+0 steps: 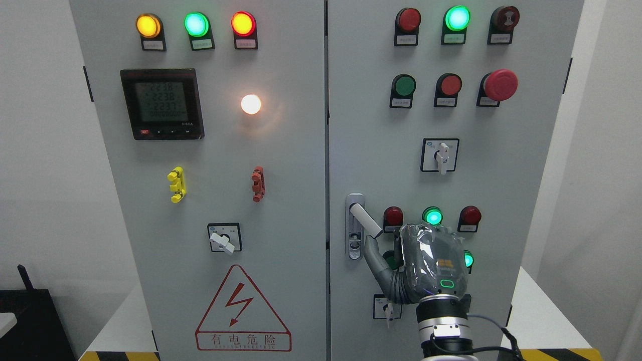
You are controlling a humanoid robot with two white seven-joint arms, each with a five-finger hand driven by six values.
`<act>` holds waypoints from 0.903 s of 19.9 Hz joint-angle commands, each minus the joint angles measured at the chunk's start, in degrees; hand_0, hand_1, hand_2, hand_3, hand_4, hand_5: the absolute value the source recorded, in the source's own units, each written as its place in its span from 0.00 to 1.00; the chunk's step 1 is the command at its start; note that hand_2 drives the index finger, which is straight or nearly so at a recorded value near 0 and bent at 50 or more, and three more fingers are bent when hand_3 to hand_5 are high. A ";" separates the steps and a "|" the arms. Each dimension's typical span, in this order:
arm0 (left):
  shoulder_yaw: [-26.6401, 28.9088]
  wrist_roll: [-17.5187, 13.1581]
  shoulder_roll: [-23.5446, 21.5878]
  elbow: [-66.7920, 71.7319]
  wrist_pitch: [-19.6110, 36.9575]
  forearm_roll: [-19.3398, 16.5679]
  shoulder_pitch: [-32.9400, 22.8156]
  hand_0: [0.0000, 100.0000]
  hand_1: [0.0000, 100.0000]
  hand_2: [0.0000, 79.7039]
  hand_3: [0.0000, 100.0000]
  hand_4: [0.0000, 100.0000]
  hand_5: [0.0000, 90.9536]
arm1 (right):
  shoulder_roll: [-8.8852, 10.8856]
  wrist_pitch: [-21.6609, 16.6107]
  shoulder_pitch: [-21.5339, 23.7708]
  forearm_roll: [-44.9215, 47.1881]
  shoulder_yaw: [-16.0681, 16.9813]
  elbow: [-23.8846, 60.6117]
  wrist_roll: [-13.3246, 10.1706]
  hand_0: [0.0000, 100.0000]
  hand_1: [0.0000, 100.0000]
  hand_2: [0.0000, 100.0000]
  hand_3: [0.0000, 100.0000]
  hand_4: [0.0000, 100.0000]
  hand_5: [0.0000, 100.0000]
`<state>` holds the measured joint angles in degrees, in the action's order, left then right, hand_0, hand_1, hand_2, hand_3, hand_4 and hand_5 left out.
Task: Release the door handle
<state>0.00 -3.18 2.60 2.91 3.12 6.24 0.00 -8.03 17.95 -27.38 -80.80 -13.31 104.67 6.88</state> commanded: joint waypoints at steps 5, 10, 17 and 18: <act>0.97 0.02 0.03 -0.01 -0.05 0.00 1.49 0.12 0.39 0.00 0.00 0.00 0.00 | 0.30 -0.02 -0.30 0.03 0.91 0.01 0.32 0.50 0.15 0.97 1.00 0.89 0.98; 0.97 0.02 0.03 -0.01 -0.05 0.00 1.49 0.12 0.39 0.00 0.00 0.00 0.00 | 0.30 -0.11 -0.48 0.03 1.53 0.10 0.32 0.50 0.16 0.97 1.00 0.89 0.98; 0.97 0.02 -0.05 -0.01 -0.05 0.00 1.49 0.12 0.39 0.00 0.00 0.00 0.00 | 0.30 -0.11 -0.83 0.12 1.97 0.19 0.32 0.50 0.16 0.97 1.00 0.89 0.98; 0.97 0.02 -0.05 -0.01 -0.05 0.00 1.49 0.12 0.39 0.00 0.00 0.00 0.00 | 0.38 -0.11 -0.92 0.12 1.97 0.19 0.32 0.50 0.16 0.97 1.00 0.89 0.98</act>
<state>0.00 -3.18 2.61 2.90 3.12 6.24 0.00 -7.80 17.88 -27.98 -80.71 -12.00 104.76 7.18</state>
